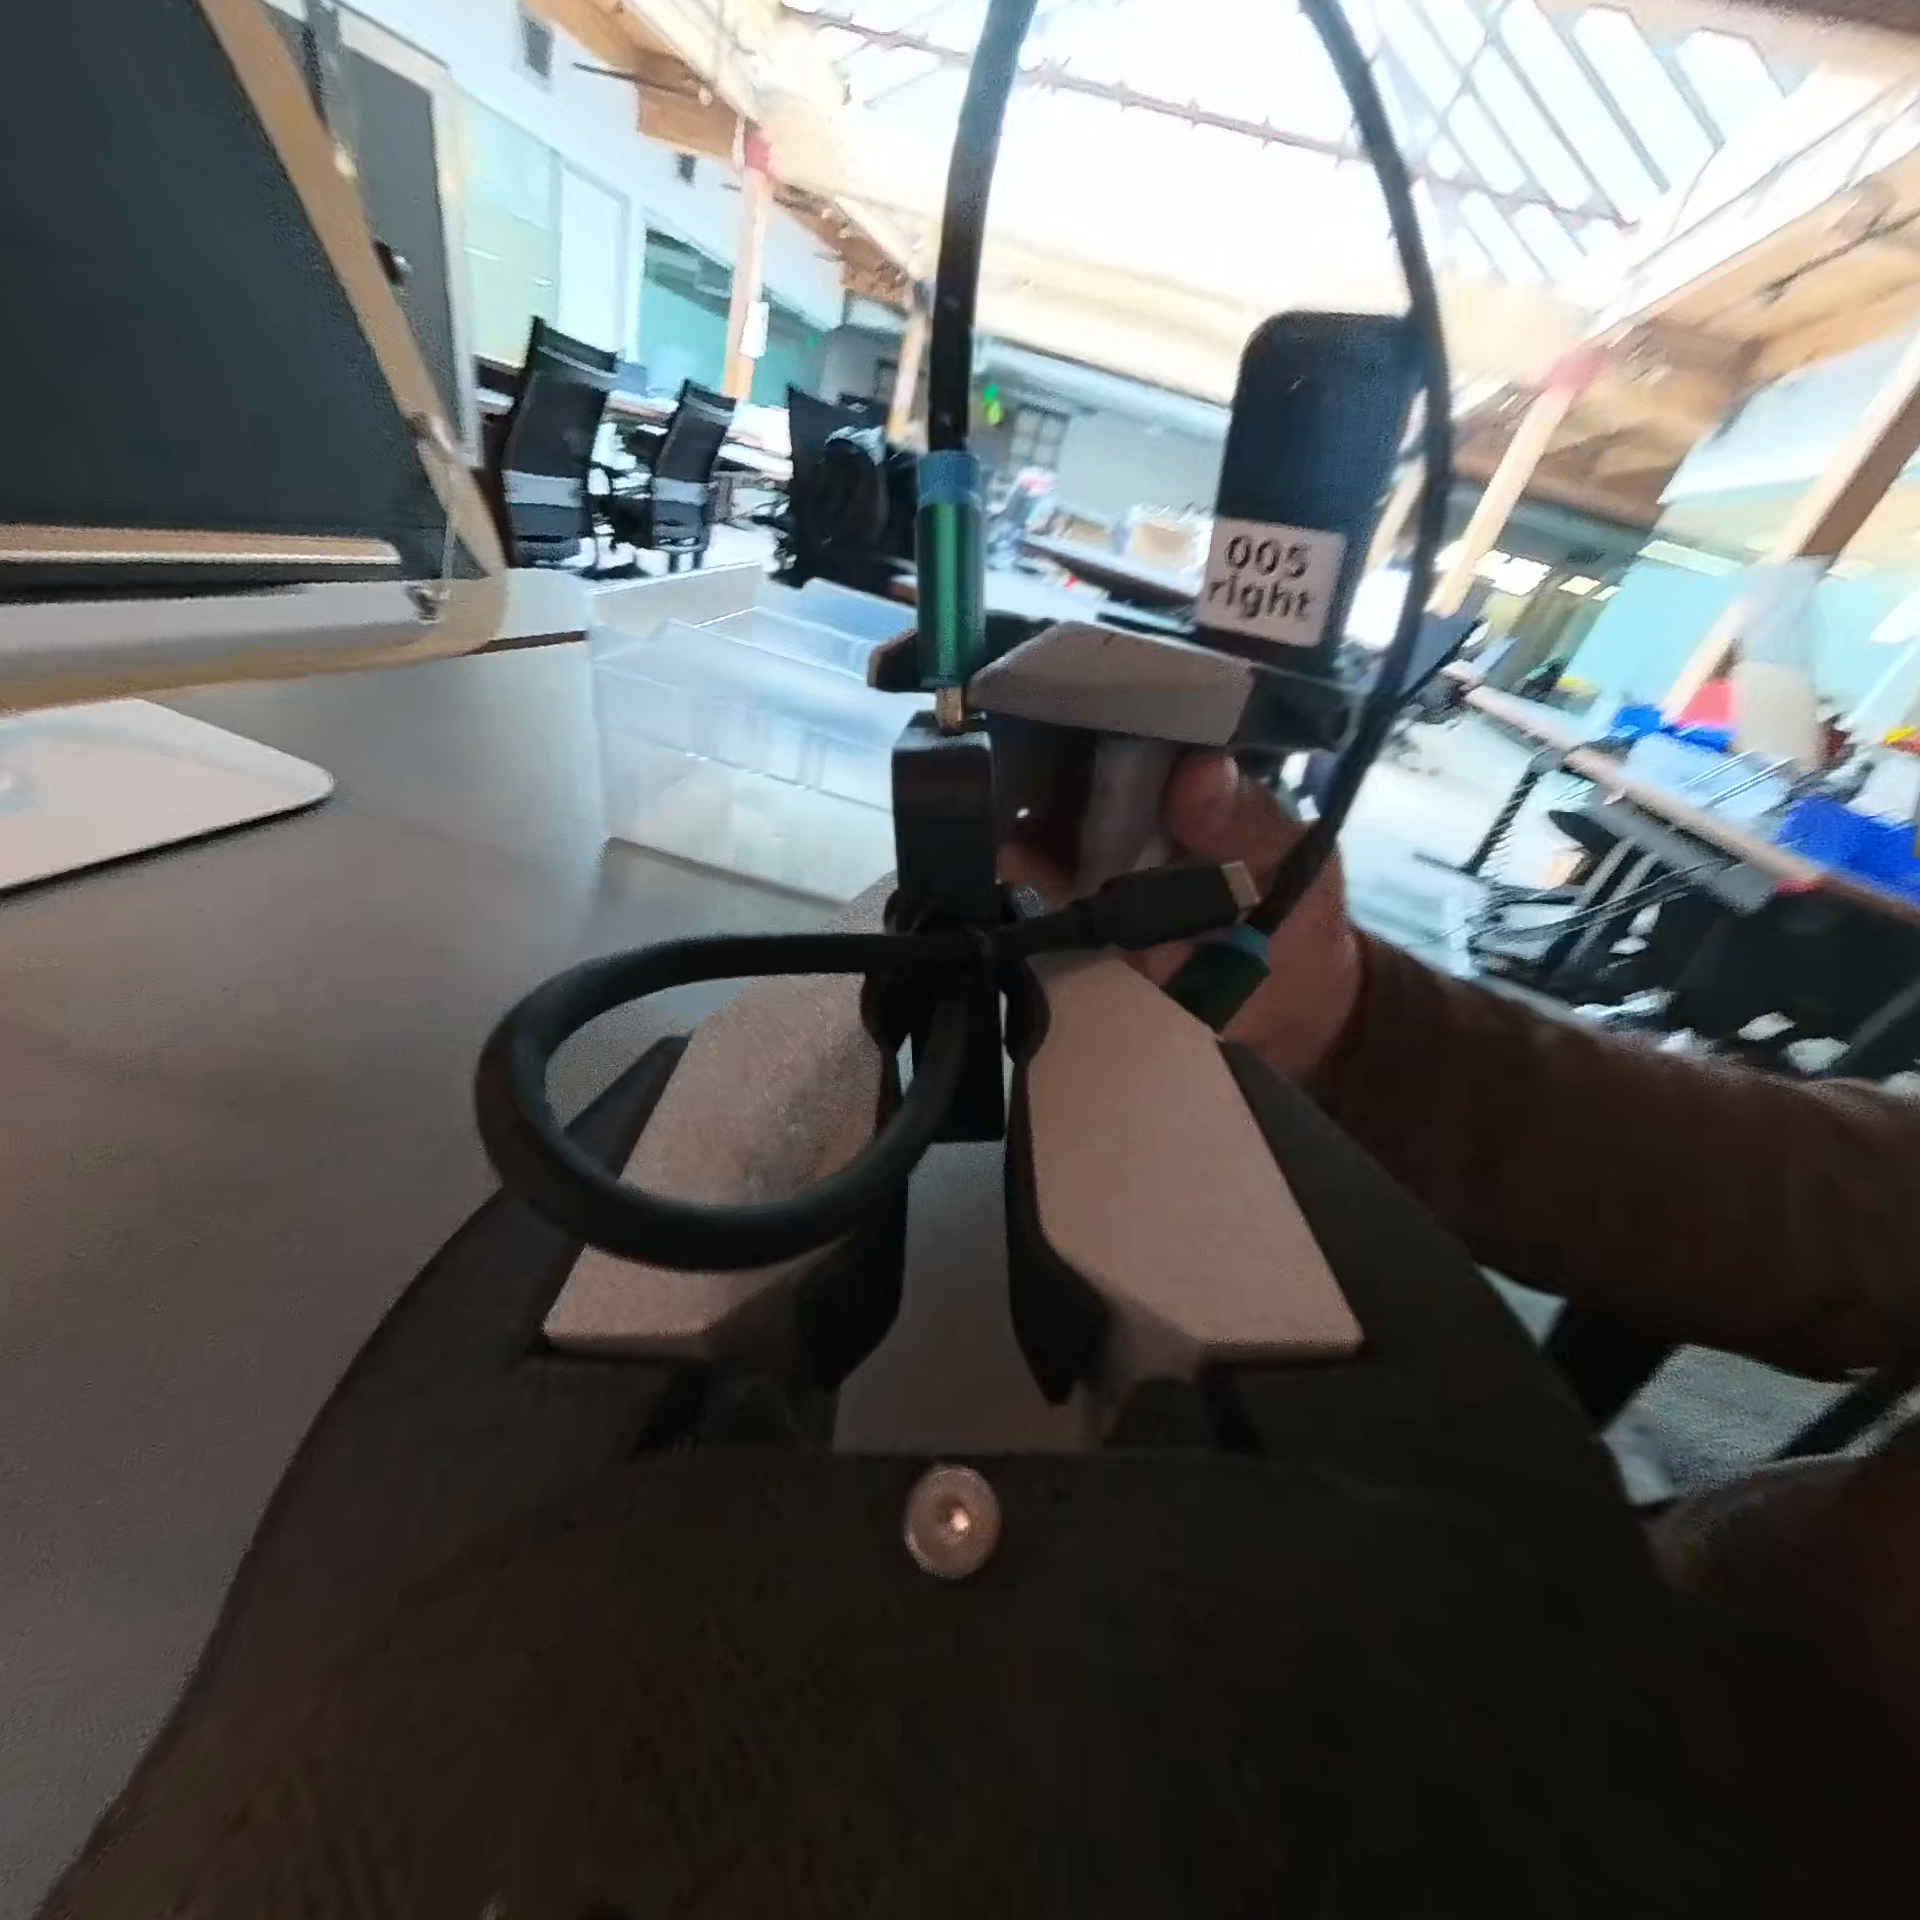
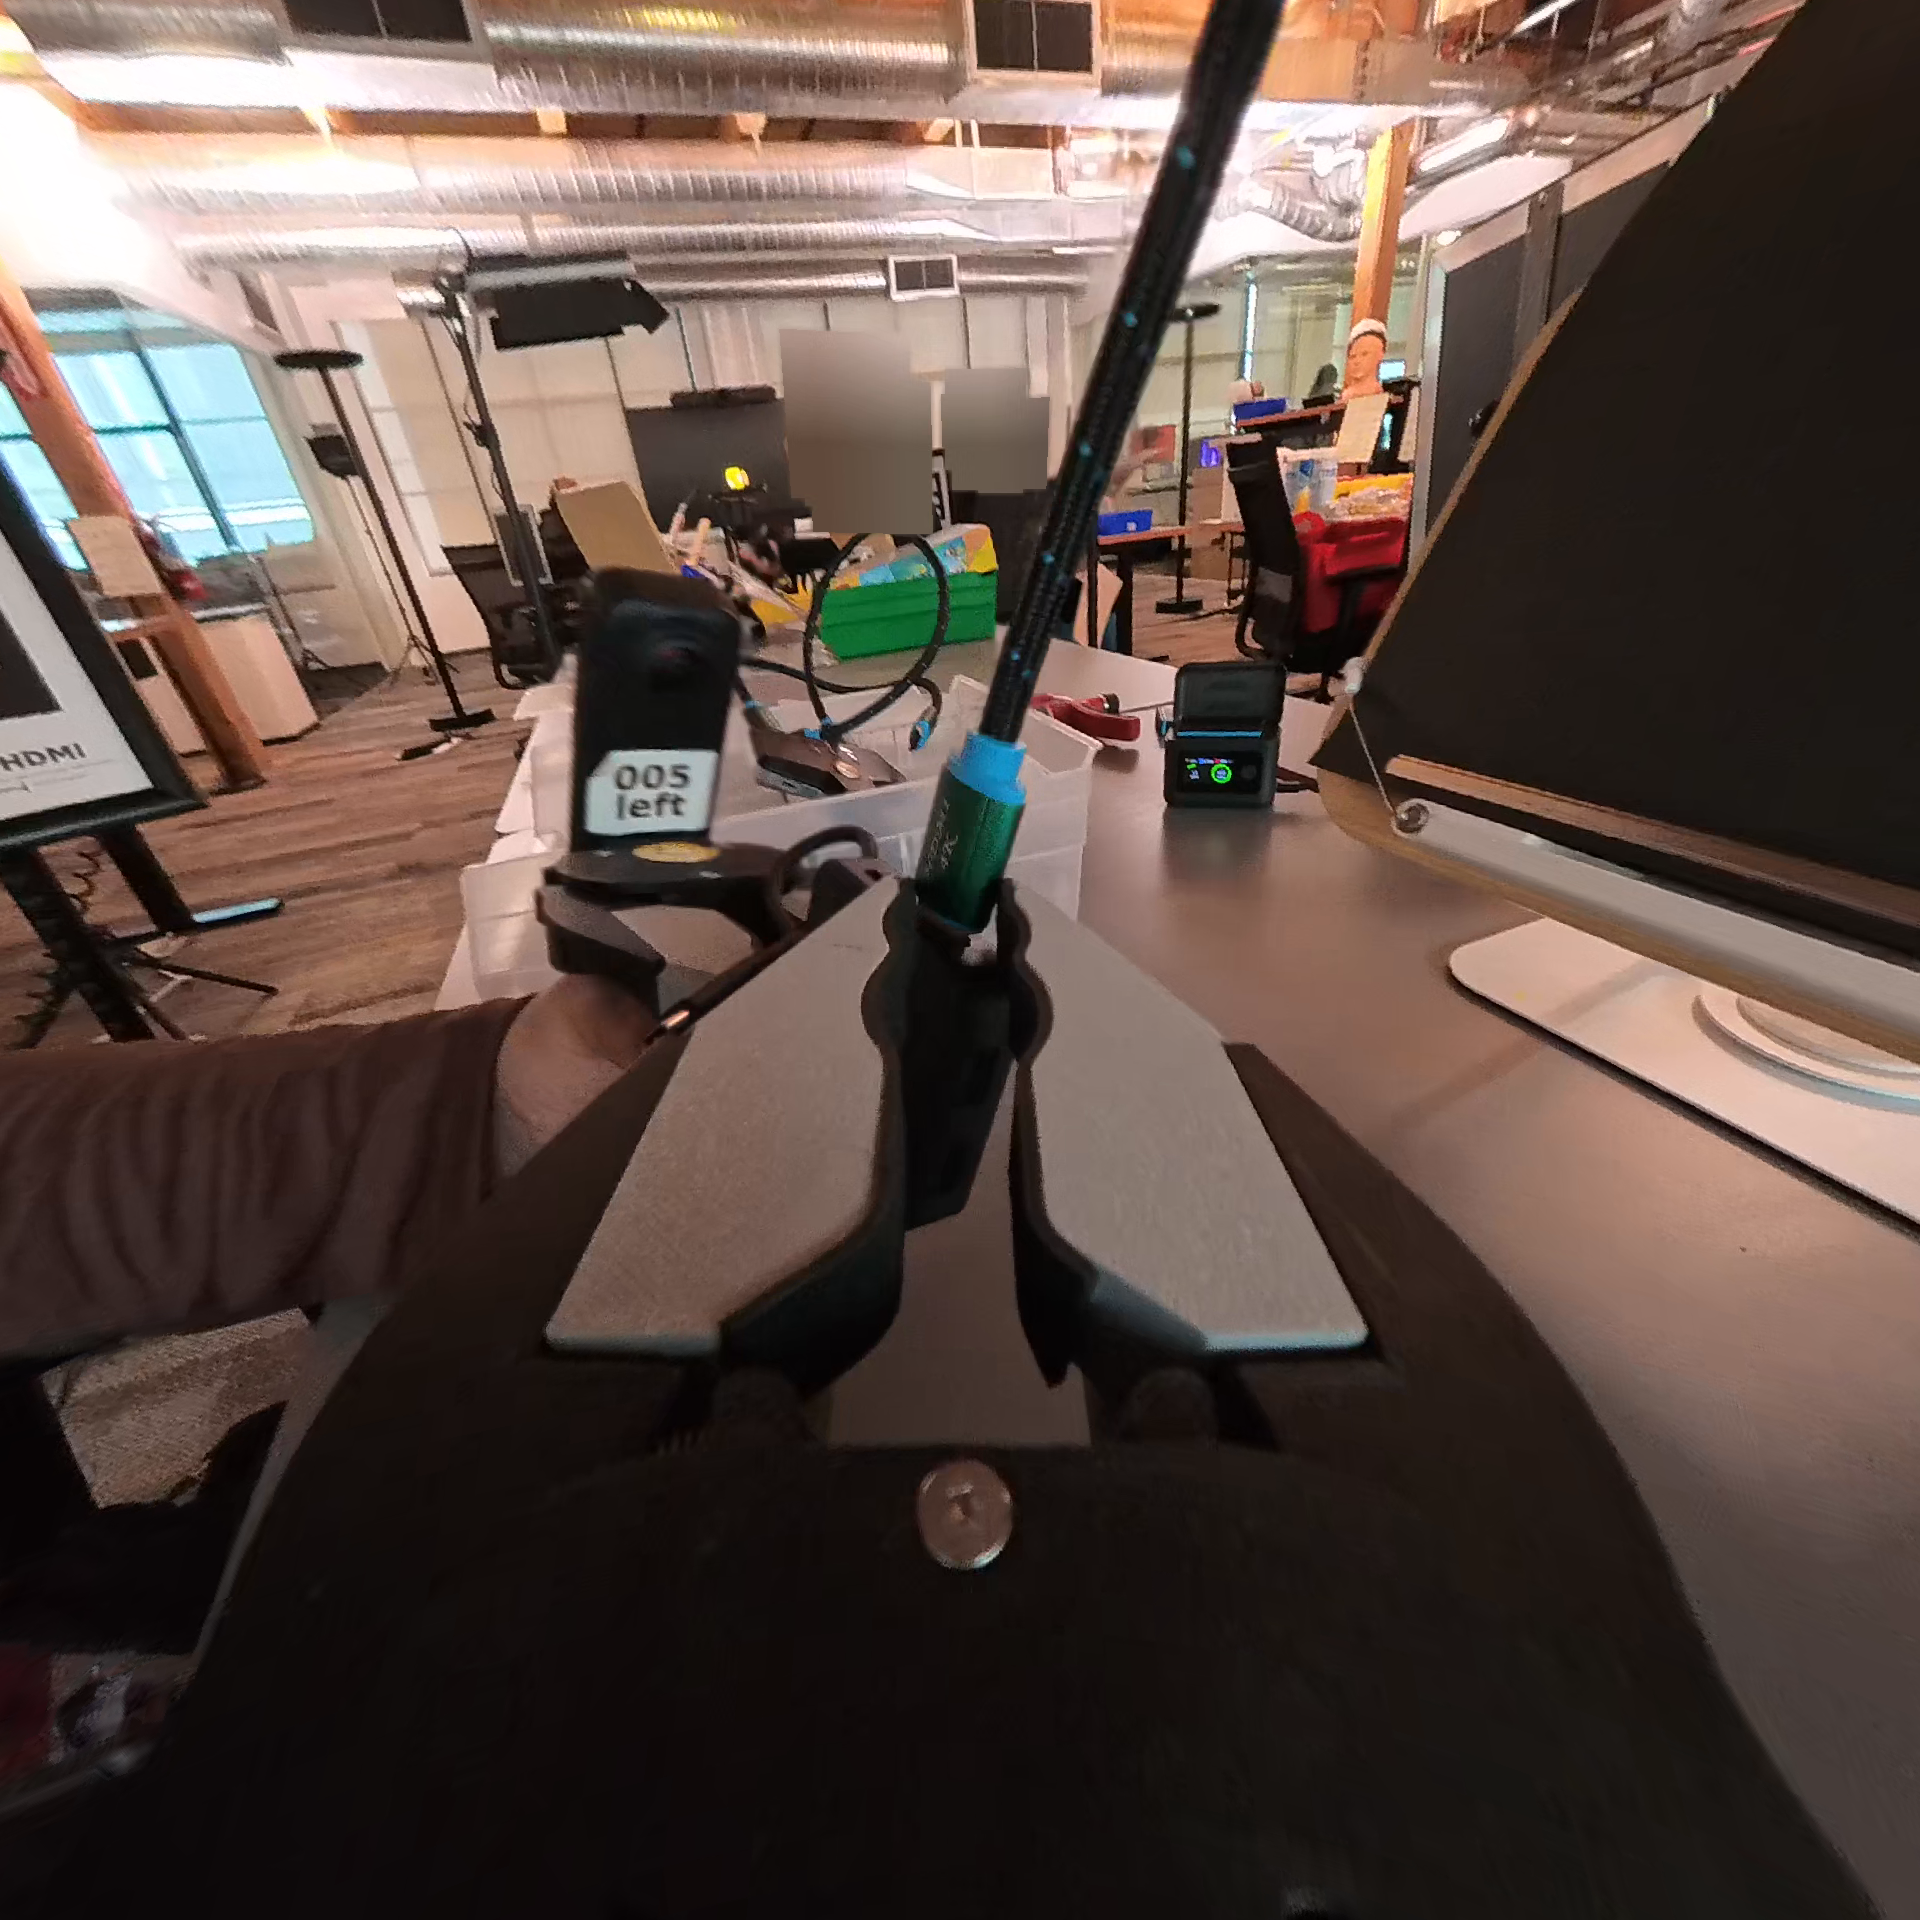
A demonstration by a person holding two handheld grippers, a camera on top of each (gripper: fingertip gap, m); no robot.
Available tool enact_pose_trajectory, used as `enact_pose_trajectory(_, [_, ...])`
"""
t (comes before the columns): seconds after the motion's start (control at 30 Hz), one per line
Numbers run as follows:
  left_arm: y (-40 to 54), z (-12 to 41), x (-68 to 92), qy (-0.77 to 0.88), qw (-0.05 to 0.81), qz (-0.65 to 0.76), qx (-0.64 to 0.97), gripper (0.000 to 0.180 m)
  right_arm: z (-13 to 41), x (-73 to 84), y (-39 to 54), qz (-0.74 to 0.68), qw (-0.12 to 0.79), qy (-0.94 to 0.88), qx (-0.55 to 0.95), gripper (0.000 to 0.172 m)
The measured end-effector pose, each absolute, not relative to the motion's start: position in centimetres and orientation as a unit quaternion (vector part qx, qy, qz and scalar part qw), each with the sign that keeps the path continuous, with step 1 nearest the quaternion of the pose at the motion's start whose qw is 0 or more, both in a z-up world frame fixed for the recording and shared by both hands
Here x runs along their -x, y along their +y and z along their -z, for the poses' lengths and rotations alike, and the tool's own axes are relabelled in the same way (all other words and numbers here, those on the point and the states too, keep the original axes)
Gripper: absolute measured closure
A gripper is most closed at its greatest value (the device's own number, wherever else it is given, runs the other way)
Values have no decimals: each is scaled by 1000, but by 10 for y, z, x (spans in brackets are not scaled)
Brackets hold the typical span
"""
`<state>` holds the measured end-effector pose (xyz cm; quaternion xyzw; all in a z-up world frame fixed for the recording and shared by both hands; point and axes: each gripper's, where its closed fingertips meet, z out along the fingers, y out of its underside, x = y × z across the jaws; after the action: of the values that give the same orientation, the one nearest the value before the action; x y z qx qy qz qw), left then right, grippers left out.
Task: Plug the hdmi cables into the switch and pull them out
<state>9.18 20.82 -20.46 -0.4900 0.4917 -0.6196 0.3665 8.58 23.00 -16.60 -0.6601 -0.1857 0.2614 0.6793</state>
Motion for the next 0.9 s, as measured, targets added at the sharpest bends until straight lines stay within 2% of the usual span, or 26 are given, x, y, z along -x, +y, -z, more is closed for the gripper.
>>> enact_pose_trajectory(0.13, [212,211,-92,514,396,575,499,169,170,-85,232,-244,673,-191,671,160])
enact_pose_trajectory(0.27, [185,224,-93,584,343,566,470,170,158,-84,227,-282,688,-184,642,161])
enact_pose_trajectory(0.33, [175,230,-97,613,350,539,460,169,152,-85,223,-327,685,-174,627,162])
enact_pose_trajectory(0.9, [204,212,-96,521,383,582,494,169,160,-98,231,-276,692,-148,651,164])
